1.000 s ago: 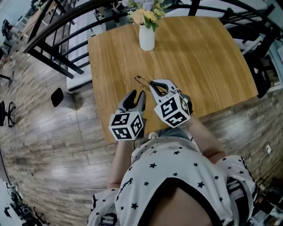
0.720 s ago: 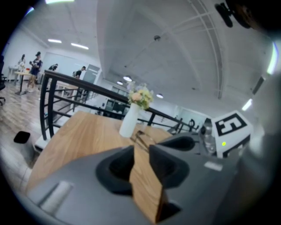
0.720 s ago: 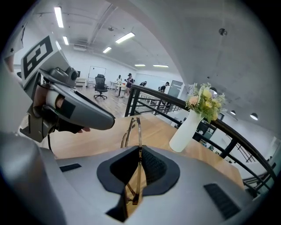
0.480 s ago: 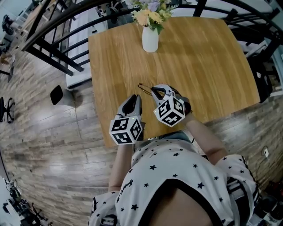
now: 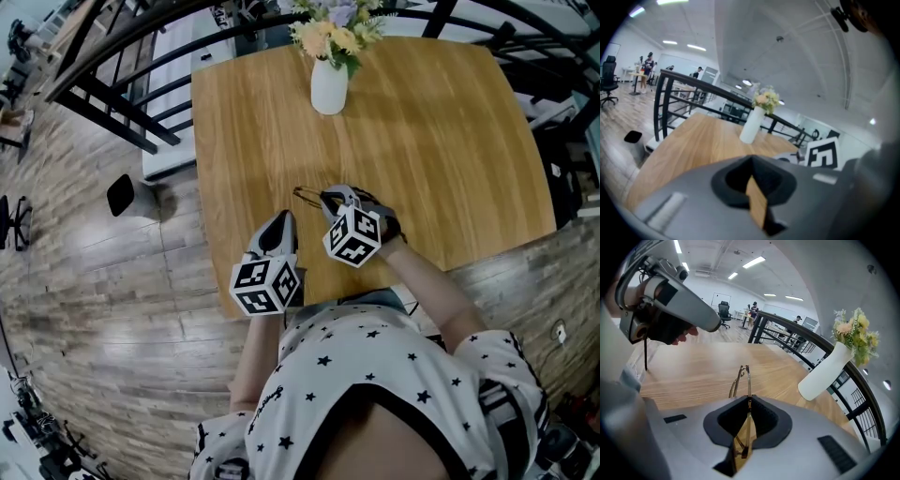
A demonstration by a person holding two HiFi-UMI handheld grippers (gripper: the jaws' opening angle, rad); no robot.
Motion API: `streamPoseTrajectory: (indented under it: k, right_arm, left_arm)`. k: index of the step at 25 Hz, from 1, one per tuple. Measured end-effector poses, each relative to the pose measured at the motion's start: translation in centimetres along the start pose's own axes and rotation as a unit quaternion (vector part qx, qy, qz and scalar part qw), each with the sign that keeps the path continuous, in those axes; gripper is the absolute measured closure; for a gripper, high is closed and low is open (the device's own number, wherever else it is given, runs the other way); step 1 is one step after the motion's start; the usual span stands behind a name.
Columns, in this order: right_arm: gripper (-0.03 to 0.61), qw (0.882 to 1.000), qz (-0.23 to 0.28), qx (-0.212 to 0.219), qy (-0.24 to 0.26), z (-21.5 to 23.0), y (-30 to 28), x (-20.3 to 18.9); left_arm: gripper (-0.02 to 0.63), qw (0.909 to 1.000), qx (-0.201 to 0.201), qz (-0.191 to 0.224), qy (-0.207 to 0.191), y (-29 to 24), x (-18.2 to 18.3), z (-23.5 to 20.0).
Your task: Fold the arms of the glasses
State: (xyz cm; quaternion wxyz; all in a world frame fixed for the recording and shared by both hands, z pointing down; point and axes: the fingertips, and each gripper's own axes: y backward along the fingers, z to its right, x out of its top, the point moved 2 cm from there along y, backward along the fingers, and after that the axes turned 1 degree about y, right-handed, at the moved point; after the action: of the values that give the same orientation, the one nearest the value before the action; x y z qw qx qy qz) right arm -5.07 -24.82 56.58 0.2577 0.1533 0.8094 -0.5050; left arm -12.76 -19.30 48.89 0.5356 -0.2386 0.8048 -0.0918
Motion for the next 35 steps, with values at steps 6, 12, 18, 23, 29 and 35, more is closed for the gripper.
streamPoseTrajectory:
  k: [6,12,18,23,29,35]
  right_arm:
    - [0.555,1.000,-0.019,0.015,0.017,-0.6,-2.0,-0.7]
    - [0.555,0.999,-0.032,0.021,0.031,-1.1,-3.0,-1.2]
    - [0.555,0.998,-0.034,0.024,0.042,-1.5,-3.1,-1.0]
    - [0.555,0.998,-0.036,0.039,0.041,-2.0,-3.2,-1.1]
    - [0.549,0.996,-0.041,0.057,0.047,-3.3,-3.4,-1.3]
    - [0.534,0.997,-0.040,0.061,0.038,-4.0,-3.5,-1.3]
  left_arm:
    - [0.606,0.9999,-0.002,-0.007,0.008,-0.6,-0.5,-0.4]
    - [0.606,0.9998,0.001,-0.011,0.014,-1.0,-0.7,-0.9]
    - [0.606,0.9997,0.003,-0.011,0.023,-1.0,-0.6,-1.3]
    - [0.606,0.9996,0.003,-0.011,0.026,-1.0,-0.7,-1.2]
    - [0.606,0.9995,0.010,-0.009,0.029,-0.6,-0.8,-1.3]
    - [0.606,0.9993,0.015,-0.004,0.034,0.2,-0.8,-1.7]
